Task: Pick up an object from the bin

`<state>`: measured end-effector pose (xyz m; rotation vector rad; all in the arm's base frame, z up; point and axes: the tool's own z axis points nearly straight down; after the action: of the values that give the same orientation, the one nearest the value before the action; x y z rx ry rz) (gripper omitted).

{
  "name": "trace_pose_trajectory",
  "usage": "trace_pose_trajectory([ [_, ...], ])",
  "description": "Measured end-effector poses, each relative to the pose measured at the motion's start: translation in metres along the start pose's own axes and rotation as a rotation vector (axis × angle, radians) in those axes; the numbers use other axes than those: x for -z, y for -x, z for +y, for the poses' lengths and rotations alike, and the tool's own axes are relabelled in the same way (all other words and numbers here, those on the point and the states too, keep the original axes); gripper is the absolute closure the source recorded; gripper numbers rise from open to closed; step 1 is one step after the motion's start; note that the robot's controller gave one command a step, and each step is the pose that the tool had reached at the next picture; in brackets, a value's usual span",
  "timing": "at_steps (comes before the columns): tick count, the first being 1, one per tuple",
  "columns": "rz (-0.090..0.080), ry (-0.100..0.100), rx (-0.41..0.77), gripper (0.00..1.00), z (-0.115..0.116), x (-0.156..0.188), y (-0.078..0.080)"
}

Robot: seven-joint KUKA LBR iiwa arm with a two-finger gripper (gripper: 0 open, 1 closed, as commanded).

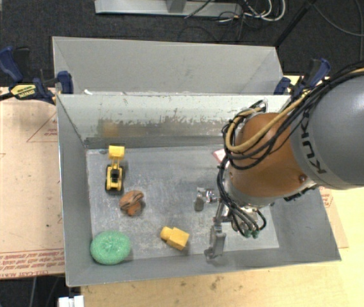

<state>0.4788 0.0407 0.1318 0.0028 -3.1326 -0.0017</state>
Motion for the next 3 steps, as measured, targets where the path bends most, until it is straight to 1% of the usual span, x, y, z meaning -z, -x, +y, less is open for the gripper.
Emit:
trace_pose_trajectory([
  [1, -0.008, 0.000, -0.002, 0.00, 0.000, 0.004, 0.002],
  [2, -0.025, 0.003, -0.035, 0.00, 0.047, -0.062, 0.006],
  [3, -0.016, 0.002, -0.042, 0.00, 0.051, 0.011, 0.008],
])
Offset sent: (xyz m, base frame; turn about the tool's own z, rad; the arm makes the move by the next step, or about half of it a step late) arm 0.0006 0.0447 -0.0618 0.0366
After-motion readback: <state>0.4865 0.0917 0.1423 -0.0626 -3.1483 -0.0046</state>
